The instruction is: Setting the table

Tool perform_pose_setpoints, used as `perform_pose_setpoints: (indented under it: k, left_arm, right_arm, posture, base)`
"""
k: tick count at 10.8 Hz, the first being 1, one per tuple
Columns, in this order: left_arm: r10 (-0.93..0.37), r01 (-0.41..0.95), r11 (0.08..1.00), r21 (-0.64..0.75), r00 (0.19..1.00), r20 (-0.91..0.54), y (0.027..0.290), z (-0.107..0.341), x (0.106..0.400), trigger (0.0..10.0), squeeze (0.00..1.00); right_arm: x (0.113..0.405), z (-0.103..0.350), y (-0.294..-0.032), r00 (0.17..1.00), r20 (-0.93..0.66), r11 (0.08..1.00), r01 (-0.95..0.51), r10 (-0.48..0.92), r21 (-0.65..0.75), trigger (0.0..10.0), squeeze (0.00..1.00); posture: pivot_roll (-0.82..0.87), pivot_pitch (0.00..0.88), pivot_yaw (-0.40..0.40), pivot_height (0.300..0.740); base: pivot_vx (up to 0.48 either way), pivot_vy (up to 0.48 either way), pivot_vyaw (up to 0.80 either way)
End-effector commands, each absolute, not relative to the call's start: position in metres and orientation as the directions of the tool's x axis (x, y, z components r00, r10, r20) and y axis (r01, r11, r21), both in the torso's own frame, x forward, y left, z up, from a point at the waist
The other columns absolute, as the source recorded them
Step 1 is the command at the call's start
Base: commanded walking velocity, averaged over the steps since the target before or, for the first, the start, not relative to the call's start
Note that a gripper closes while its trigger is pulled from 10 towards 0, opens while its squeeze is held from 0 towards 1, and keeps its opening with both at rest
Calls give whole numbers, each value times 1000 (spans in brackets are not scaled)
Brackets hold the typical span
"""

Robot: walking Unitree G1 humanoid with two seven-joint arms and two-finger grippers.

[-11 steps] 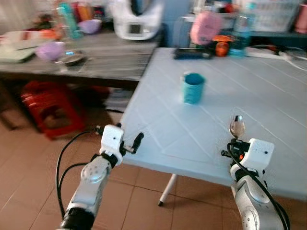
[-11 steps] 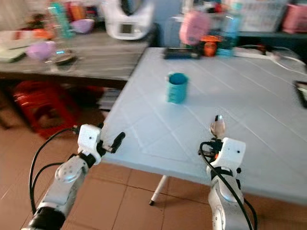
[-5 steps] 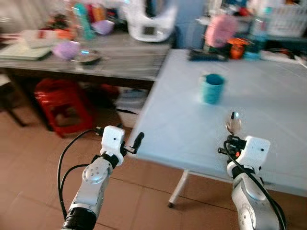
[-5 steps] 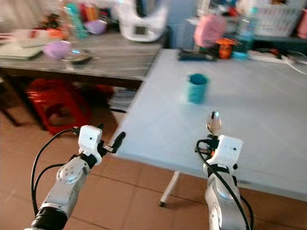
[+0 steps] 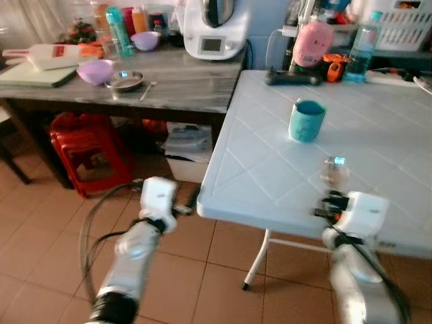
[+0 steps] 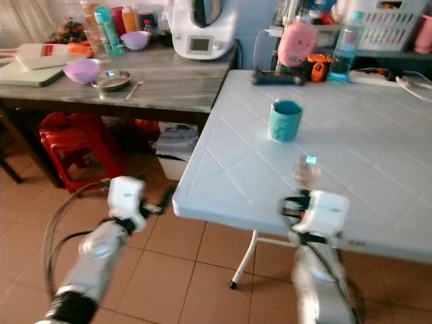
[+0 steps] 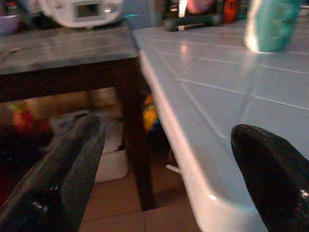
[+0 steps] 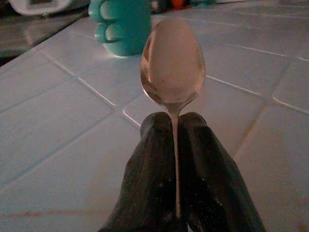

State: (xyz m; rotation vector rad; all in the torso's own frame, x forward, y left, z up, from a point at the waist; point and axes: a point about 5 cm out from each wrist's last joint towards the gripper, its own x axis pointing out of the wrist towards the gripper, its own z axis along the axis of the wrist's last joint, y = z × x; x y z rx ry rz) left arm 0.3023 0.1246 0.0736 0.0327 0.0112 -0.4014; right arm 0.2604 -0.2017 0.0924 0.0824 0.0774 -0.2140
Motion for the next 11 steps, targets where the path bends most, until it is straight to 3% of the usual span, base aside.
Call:
perform_pose_setpoints:
  k: [1, 4, 8, 11]
  left_arm:
    - [-369, 369, 928, 45, 930, -10, 132, 77, 306, 10000, 0]
    - [-375, 375, 926, 47, 927, -9, 132, 77, 305, 10000, 0]
    - [-381, 381, 923, 47, 924, -8, 130, 76, 305, 10000, 0]
    - [-385, 385, 922, 46, 923, -10, 128, 76, 305, 10000, 0]
  right_arm:
    - [264, 95, -192, 980, -68, 977, 194, -188, 92, 10000, 0]
    - [264, 96, -191, 981, -53, 975, 193, -188, 108, 10000, 0]
    - [264, 103, -193, 979, -3, 975, 203, -204, 92, 10000, 0]
    - [264, 104, -195, 978, 7, 974, 208, -210, 88, 10000, 0]
  posture:
    - [32, 0, 87, 740]
    - [37, 0, 93, 740]
    - [34, 0, 95, 740]
    - [30, 0, 95, 740]
  base:
    - [0, 360, -744]
    - [0, 364, -740]
    - [0, 368, 0]
    - [0, 386, 617]
